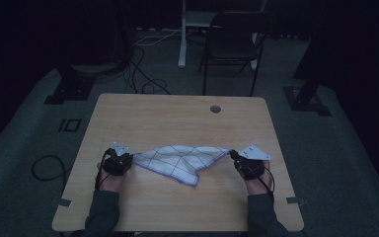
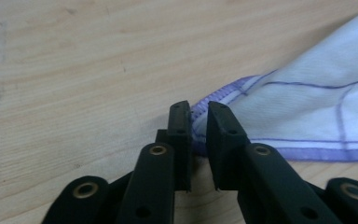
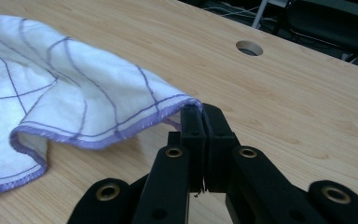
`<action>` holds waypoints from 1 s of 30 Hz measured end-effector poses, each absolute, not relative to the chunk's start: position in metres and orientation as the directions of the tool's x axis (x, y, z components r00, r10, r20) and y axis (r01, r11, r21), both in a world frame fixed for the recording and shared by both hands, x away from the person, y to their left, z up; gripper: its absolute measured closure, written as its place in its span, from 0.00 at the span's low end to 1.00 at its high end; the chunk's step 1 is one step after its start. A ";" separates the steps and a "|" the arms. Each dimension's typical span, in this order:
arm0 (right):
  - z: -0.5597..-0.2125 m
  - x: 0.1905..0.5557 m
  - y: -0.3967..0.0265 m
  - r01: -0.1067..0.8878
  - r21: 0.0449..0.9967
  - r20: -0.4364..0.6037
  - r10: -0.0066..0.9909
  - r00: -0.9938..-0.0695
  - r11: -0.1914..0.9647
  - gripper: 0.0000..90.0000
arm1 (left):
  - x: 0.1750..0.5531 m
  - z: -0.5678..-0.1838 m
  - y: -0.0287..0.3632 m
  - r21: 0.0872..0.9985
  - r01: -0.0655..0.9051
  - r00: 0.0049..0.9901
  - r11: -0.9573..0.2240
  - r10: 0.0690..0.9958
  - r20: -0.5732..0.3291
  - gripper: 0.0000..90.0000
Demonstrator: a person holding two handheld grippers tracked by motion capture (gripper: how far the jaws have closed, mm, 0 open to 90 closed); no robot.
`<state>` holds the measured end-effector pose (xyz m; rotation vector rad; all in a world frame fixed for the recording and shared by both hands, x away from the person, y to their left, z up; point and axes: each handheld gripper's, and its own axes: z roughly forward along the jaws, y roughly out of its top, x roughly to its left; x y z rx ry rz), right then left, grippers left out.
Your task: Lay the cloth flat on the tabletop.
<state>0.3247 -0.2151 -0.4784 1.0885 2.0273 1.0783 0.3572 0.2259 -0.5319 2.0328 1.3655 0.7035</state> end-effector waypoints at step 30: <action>-0.488 0.328 -0.217 0.418 0.848 -0.097 0.870 -0.483 0.327 0.99 | 0.301 -0.519 0.076 0.756 0.325 0.835 -0.568 0.547 0.051 0.70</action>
